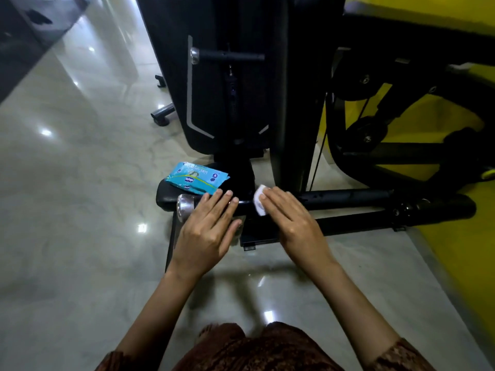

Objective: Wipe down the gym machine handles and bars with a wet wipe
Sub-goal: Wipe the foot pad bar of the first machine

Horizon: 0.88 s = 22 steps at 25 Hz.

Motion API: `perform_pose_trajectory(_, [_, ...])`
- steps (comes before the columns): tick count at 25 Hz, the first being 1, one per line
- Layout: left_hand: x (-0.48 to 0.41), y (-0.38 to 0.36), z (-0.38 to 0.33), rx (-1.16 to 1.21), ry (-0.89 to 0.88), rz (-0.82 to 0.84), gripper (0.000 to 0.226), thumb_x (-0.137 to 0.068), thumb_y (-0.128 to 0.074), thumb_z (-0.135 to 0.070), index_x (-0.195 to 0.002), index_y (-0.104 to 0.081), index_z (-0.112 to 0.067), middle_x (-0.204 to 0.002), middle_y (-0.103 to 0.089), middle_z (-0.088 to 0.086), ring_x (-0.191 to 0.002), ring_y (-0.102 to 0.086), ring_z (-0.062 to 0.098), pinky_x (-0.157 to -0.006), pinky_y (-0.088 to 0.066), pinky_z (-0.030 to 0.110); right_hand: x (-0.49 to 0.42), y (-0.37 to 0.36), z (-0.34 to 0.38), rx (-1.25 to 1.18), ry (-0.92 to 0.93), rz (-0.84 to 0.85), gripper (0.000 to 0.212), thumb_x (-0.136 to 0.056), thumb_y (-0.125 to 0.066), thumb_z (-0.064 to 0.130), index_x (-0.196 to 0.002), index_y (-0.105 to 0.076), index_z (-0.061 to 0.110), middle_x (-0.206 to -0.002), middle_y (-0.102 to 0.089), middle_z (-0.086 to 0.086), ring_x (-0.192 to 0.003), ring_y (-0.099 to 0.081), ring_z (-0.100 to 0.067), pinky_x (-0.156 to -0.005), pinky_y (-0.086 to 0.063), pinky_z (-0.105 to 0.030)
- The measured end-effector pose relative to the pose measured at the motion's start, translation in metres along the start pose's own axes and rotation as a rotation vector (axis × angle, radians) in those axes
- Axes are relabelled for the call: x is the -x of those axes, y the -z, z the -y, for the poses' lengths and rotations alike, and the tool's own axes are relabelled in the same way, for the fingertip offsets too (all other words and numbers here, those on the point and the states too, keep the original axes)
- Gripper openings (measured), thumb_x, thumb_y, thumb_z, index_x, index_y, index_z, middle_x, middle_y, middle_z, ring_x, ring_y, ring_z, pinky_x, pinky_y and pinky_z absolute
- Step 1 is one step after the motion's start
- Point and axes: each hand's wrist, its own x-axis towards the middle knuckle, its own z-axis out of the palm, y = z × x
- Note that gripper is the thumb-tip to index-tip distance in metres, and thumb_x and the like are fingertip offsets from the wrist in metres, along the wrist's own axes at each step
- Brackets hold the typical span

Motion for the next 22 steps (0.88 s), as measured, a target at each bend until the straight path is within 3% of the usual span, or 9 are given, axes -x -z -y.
perform_pose_trajectory(3, [-0.006,-0.002,-0.005,-0.003,0.000,0.004,0.032,-0.091,-0.054,-0.020,-0.114,-0.064,0.000,-0.118,-0.064,0.014,-0.114,-0.058,0.028,-0.103,-0.038,0.041,0.028,0.022,-0.041,0.030,-0.237,-0.100,0.051,-0.074,-0.035,-0.012,-0.120,-0.057,-0.006,-0.124,-0.057,-0.024,-0.117,-0.053,-0.037,-0.107,-0.032,-0.032])
perform_pose_trajectory(5, [-0.011,-0.005,-0.010,0.003,-0.005,0.014,0.033,-0.091,-0.054,-0.022,-0.113,-0.064,0.000,-0.118,-0.064,0.014,-0.113,-0.059,0.029,-0.102,-0.038,0.041,0.030,0.029,-0.045,0.042,-0.336,-0.161,0.056,-0.073,-0.032,-0.010,-0.125,-0.051,-0.006,-0.127,-0.053,-0.026,-0.123,-0.044,-0.036,-0.112,-0.026,-0.031])
perform_pose_trajectory(8, [-0.020,-0.015,-0.024,0.030,-0.041,0.037,0.035,-0.091,-0.053,-0.025,-0.112,-0.065,0.000,-0.117,-0.064,0.015,-0.110,-0.060,0.030,-0.099,-0.039,0.044,0.016,0.012,-0.019,0.074,-0.154,-0.095,0.060,-0.074,-0.026,-0.008,-0.129,-0.048,-0.001,-0.133,-0.050,-0.024,-0.129,-0.037,-0.033,-0.110,-0.032,-0.044])
perform_pose_trajectory(10, [-0.026,-0.021,-0.031,0.043,-0.054,0.055,0.036,-0.090,-0.052,-0.026,-0.111,-0.066,0.000,-0.115,-0.065,0.015,-0.109,-0.061,0.031,-0.098,-0.039,0.045,0.022,0.004,-0.027,0.066,-0.059,-0.020,0.061,-0.073,-0.026,-0.010,-0.129,-0.049,-0.003,-0.134,-0.049,-0.022,-0.129,-0.041,-0.033,-0.110,-0.030,-0.044])
perform_pose_trajectory(14, [-0.037,-0.030,-0.041,0.050,-0.031,0.099,0.040,-0.092,-0.048,-0.028,-0.111,-0.065,0.002,-0.113,-0.065,0.017,-0.105,-0.063,0.032,-0.098,-0.039,0.042,0.061,0.028,-0.094,0.076,-0.426,-0.098,0.069,-0.065,-0.036,-0.021,-0.131,-0.045,-0.006,-0.137,-0.045,-0.024,-0.130,-0.035,-0.037,-0.115,-0.015,-0.030])
perform_pose_trajectory(16, [-0.043,-0.036,-0.047,0.070,-0.030,0.118,0.042,-0.094,-0.044,-0.030,-0.111,-0.065,0.002,-0.112,-0.066,0.017,-0.103,-0.064,0.032,-0.098,-0.039,0.039,0.059,0.027,-0.086,0.028,-0.556,-0.144,0.059,-0.078,-0.054,-0.008,-0.135,-0.040,-0.003,-0.142,-0.039,-0.021,-0.135,-0.027,-0.036,-0.116,-0.014,-0.033])
perform_pose_trajectory(18, [-0.048,-0.041,-0.052,0.089,-0.025,0.133,0.043,-0.091,-0.047,-0.032,-0.110,-0.065,0.003,-0.111,-0.066,0.018,-0.100,-0.065,0.032,-0.098,-0.038,0.038,0.045,0.011,-0.057,-0.055,-0.529,-0.167,0.051,-0.094,-0.046,0.027,-0.138,-0.038,0.002,-0.145,-0.036,-0.016,-0.138,-0.023,-0.031,-0.116,-0.013,-0.037])
perform_pose_trajectory(19, [-0.049,-0.043,-0.054,0.092,-0.017,0.141,0.044,-0.089,-0.049,-0.032,-0.109,-0.065,0.003,-0.110,-0.067,0.018,-0.100,-0.065,0.033,-0.098,-0.038,0.037,0.041,0.004,-0.045,-0.081,-0.441,-0.148,0.050,-0.097,-0.039,0.033,-0.137,-0.041,0.003,-0.144,-0.038,-0.014,-0.138,-0.026,-0.029,-0.117,-0.015,-0.037])
perform_pose_trajectory(22, [-0.052,-0.045,-0.058,0.108,-0.001,0.167,0.045,-0.086,-0.052,-0.033,-0.110,-0.065,0.003,-0.111,-0.066,0.019,-0.100,-0.065,0.033,-0.097,-0.039,0.038,0.044,0.011,-0.069,-0.069,-0.326,-0.155,0.038,-0.095,-0.041,0.014,-0.129,-0.051,0.001,-0.135,-0.051,-0.016,-0.131,-0.040,-0.032,-0.113,-0.023,-0.033])
